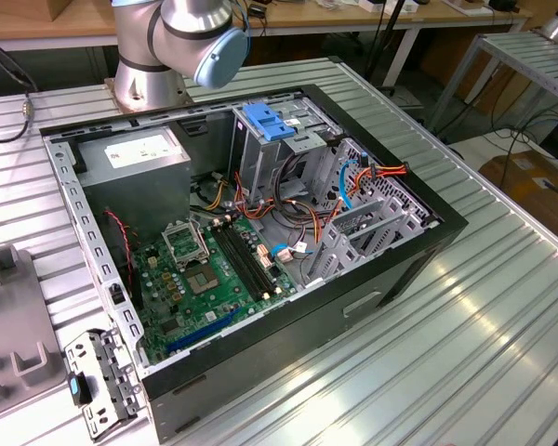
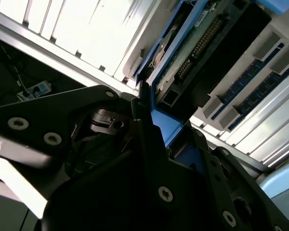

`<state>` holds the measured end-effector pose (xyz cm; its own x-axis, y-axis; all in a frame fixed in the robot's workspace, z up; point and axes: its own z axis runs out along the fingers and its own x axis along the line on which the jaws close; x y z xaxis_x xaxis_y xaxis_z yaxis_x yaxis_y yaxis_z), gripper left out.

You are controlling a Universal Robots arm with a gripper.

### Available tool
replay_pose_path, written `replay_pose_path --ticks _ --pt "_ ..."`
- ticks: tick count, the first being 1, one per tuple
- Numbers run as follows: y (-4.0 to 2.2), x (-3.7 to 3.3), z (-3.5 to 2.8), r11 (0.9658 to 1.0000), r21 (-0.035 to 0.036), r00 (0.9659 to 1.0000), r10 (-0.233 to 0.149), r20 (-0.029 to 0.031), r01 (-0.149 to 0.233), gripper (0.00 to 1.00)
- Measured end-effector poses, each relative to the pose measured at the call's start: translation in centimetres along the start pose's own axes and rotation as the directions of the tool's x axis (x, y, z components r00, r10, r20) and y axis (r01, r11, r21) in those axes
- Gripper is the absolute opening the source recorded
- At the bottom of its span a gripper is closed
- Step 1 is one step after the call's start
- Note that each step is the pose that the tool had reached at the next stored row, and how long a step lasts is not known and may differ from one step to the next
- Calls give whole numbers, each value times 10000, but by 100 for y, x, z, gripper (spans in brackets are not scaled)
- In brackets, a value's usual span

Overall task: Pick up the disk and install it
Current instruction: 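Pick up the disk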

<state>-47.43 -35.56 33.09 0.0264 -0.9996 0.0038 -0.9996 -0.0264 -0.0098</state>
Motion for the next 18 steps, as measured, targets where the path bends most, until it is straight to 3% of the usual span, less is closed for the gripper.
replay_pose_path --ticks 5,13,18 --pt "-1 1 -117 10000 -2 10000 0 -1 0 37" --pt "-1 0 -121 10000 -1 10000 0 0 0 37" --pt "-2 1 -190 10000 -6 10000 0 -1 0 37"
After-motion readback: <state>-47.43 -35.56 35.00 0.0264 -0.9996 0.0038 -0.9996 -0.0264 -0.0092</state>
